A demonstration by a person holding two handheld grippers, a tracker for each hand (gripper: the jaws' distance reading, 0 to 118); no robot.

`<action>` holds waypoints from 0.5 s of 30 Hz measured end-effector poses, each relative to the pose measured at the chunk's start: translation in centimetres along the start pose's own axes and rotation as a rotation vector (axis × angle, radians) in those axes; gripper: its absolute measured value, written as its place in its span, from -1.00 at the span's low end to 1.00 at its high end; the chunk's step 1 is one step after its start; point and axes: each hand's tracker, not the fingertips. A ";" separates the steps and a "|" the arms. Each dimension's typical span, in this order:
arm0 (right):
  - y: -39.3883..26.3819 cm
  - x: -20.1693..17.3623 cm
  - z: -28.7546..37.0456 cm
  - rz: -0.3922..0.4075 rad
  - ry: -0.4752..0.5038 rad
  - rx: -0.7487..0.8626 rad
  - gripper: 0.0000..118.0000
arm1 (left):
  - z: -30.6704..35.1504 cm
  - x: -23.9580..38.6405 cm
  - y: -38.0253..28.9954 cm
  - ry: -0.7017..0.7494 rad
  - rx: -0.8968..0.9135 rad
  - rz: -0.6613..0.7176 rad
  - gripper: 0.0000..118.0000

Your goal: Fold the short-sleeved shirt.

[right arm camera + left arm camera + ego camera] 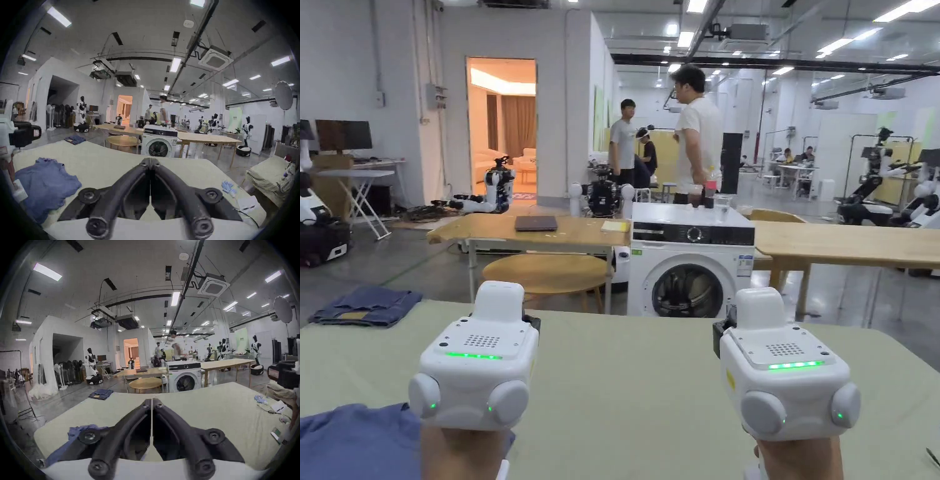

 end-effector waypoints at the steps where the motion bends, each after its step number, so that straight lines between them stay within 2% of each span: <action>1: -0.5 -1.7 -0.3 -0.005 0.031 0.001 -1.00 | 0.4 -1.3 -0.4 0.032 -0.008 -0.005 -1.00; 5: -1.1 -8.6 -1.1 -0.044 0.195 -0.010 -1.00 | 2.7 -7.4 -2.5 0.175 -0.047 -0.029 -1.00; 10: -2.8 -17.4 -0.8 -0.066 0.395 -0.040 -1.00 | 5.2 -15.8 -6.0 0.339 -0.183 -0.010 -1.00; 13: -4.1 -20.4 -0.6 -0.059 0.450 -0.060 -1.00 | 5.2 -18.6 -8.2 0.376 -0.274 -0.009 -1.00; 15: -4.5 -21.6 -0.6 -0.054 0.472 -0.071 -1.00 | 4.2 -19.3 -9.2 0.350 -0.355 -0.009 -1.00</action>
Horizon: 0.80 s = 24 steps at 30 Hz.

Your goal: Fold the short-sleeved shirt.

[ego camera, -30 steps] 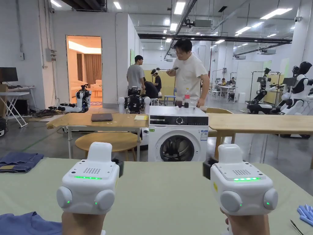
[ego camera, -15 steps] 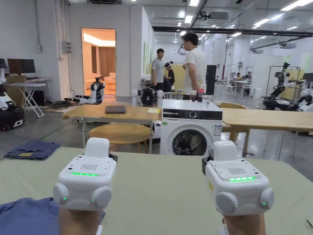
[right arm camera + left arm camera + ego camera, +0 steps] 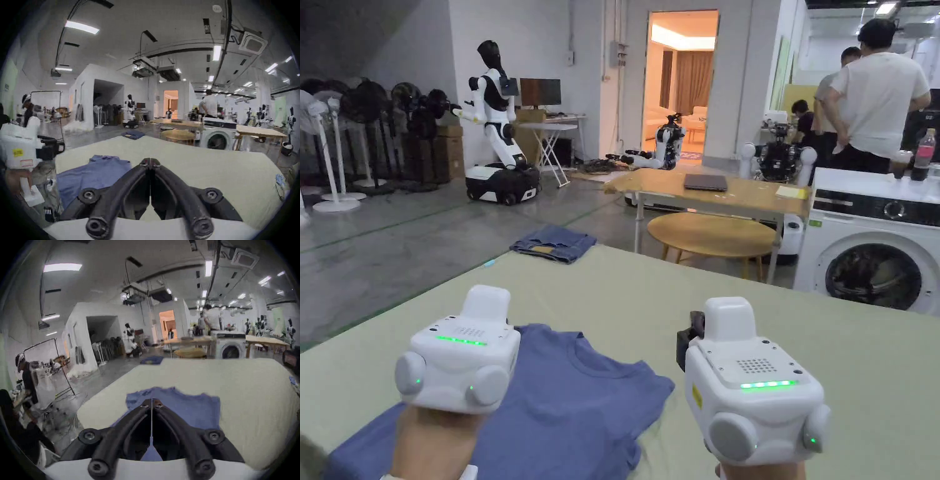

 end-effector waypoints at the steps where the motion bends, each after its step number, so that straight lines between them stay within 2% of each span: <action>1: -0.1 -0.3 -0.3 0.002 0.007 -0.007 -1.00 | -1.4 0.3 -0.2 -0.016 -0.069 -0.024 -1.00; 4: -0.6 -0.7 -0.7 0.018 0.028 -0.027 -1.00 | -7.3 1.8 -0.8 -0.080 -0.470 -0.103 -1.00; 5: -0.7 -0.8 -0.9 0.023 0.028 -0.027 -1.00 | -9.0 2.0 -1.4 -0.107 -0.586 -0.081 -1.00; 8: -1.4 -0.5 -1.3 0.028 0.021 -0.041 -1.00 | -14.0 3.0 -3.4 -0.214 -0.671 0.045 -1.00; 10: -2.1 -0.3 -1.7 0.023 0.011 -0.056 -1.00 | -16.5 4.7 -4.2 -0.205 -0.667 0.066 -1.00; 11: -2.4 -0.1 -1.9 0.021 0.009 -0.063 -1.00 | -17.2 5.4 -4.5 -0.190 -0.652 0.045 -0.68; 12: -2.8 0.2 -2.1 0.021 0.004 -0.074 -1.00 | -17.7 6.1 -4.8 -0.185 -0.611 0.014 -0.18; 13: -3.1 0.4 -2.4 0.024 -0.004 -0.082 -1.00 | -18.5 6.4 -4.9 -0.234 -0.595 -0.009 0.50; 14: -3.5 0.5 -2.5 0.028 -0.008 -0.089 -1.00 | -19.3 6.8 -5.1 -0.292 -0.613 0.007 0.96; 21: -6.0 2.0 -3.7 0.016 -0.051 -0.149 -1.00 | -22.9 9.2 -6.7 -0.318 -0.692 0.017 0.97; 24: -6.6 2.6 -3.5 -0.001 -0.068 -0.159 -1.00 | -24.2 9.9 -8.0 -0.251 -0.671 0.004 0.89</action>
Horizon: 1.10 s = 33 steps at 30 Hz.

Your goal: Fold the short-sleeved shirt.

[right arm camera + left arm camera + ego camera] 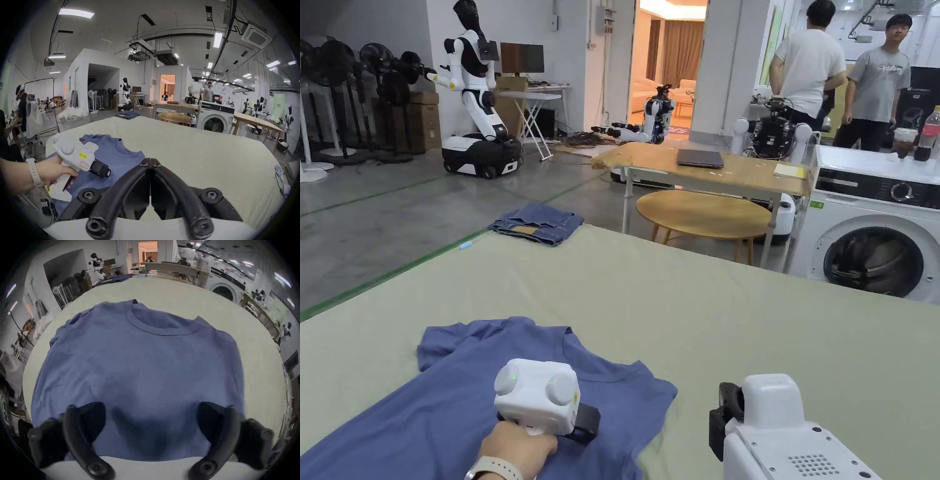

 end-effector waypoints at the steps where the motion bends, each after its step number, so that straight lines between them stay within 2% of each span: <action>1: -0.1 0.2 0.1 0.000 -0.005 -0.005 -1.00 | -0.5 0.0 -0.2 0.038 -0.028 -0.022 0.77; 2: -0.2 0.5 0.4 0.001 -0.011 -0.006 -1.00 | -0.9 0.0 -0.5 0.048 -0.054 -0.034 0.31; 4: -0.3 1.2 0.8 0.004 -0.018 -0.007 -1.00 | 0.0 0.5 -0.9 0.020 -0.010 -0.011 0.11; 6: -0.3 1.9 1.3 -0.001 -0.024 -0.003 -1.00 | 0.4 1.2 -1.1 0.031 0.009 -0.075 -0.75; 7: -0.3 2.2 1.6 -0.005 -0.030 -0.003 -1.00 | 1.0 1.6 -1.1 0.130 0.026 -0.125 -1.00; 9: -0.4 3.0 2.2 -0.014 -0.041 -0.003 -1.00 | 1.2 1.8 -1.4 0.076 0.004 -0.130 -1.00; 11: -0.5 4.1 3.1 -0.021 -0.057 -0.001 -1.00 | 2.4 2.3 -1.0 0.036 0.054 -0.132 -1.00; 13: -0.5 5.6 4.2 -0.027 -0.071 -0.005 -1.00 | 4.7 3.6 -0.3 -0.073 0.132 -0.094 -1.00; 17: -0.5 8.6 6.7 -0.007 -0.128 0.007 -1.00 | 9.4 9.5 1.3 -0.137 0.213 -0.216 -1.00; 24: 0.5 15.0 12.3 -0.019 -0.279 0.024 -1.00 | 17.5 22.1 1.5 -0.420 0.359 -0.303 -1.00; 29: 0.6 19.1 15.8 -0.042 -0.378 0.035 -1.00 | 21.3 30.6 -0.1 -0.593 0.388 -0.398 -1.00; 31: 0.2 20.5 16.7 -0.040 -0.420 0.027 -1.00 | 20.7 33.9 -1.3 -0.598 0.357 -0.459 -1.00; 33: -0.3 21.8 17.4 -0.039 -0.453 0.016 -1.00 | 18.7 36.8 -2.6 -0.540 0.273 -0.528 -1.00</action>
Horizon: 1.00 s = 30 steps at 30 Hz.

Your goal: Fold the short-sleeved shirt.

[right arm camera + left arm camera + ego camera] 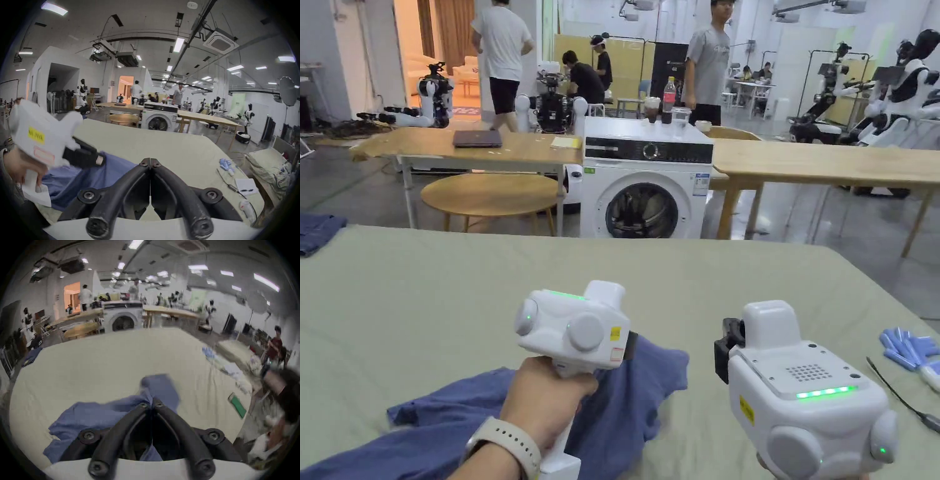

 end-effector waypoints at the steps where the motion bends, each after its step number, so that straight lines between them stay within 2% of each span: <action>1: -0.4 0.7 -0.1 -0.006 -0.017 -0.008 -1.00 | -2.1 0.8 -0.8 0.034 -0.067 -0.033 -1.00; 3: -1.0 1.9 -0.2 -0.020 -0.042 -0.031 -1.00 | -6.1 1.6 -2.6 0.084 -0.172 -0.073 -1.00; 5: -1.6 2.9 -0.5 -0.029 -0.059 -0.047 -1.00 | -9.0 1.8 -4.3 0.092 -0.248 -0.041 -1.00; 10: -2.3 4.0 -0.2 -0.051 -0.073 -0.064 -1.00 | -10.0 1.7 -5.5 0.092 -0.232 -0.033 -1.00; 12: -2.3 3.8 -0.1 -0.050 -0.063 -0.062 -1.00 | -8.2 1.3 -5.3 0.067 -0.175 -0.049 -0.52; 14: -2.2 3.3 -0.3 -0.052 -0.043 -0.065 -1.00 | -4.8 0.6 -5.2 0.074 -0.080 -0.046 0.35; 15: -2.1 2.9 -0.2 -0.059 -0.032 -0.064 -1.00 | -2.7 0.1 -5.4 0.082 -0.026 -0.041 0.50; 16: -2.0 2.5 -0.2 -0.070 -0.011 -0.059 -1.00 | -0.3 -0.5 -5.6 0.093 0.029 -0.050 0.51; 21: -1.8 0.2 -0.3 -0.102 0.078 -0.069 -1.00 | 11.5 -4.8 -8.7 0.264 0.267 -0.024 0.51; 24: -2.3 -1.3 -0.4 -0.077 0.078 -0.045 -1.00 | 16.2 -8.2 -11.6 0.381 0.356 0.072 0.50; 25: -2.6 -1.8 -0.5 -0.068 0.077 -0.044 -1.00 | 17.2 -9.4 -12.6 0.405 0.331 0.109 0.28; 26: -2.8 -2.1 -0.6 -0.061 0.076 -0.044 -1.00 | 17.8 -10.3 -13.6 0.412 0.291 0.133 0.28; 27: -2.9 -2.4 -0.7 -0.056 0.074 -0.048 -1.00 | 18.5 -11.0 -14.5 0.417 0.288 0.131 0.13; 28: -2.9 -2.5 -0.6 -0.059 0.073 -0.050 -1.00 | 18.9 -11.4 -15.4 0.463 0.264 0.123 -0.30; 29: -3.0 -2.6 -0.6 -0.071 0.077 -0.049 -1.00 | 19.0 -11.7 -16.1 0.520 0.235 0.103 -1.00; 30: -3.0 -2.7 -0.6 -0.086 0.084 -0.048 -1.00 | 19.2 -12.5 -16.5 0.522 0.221 0.086 -1.00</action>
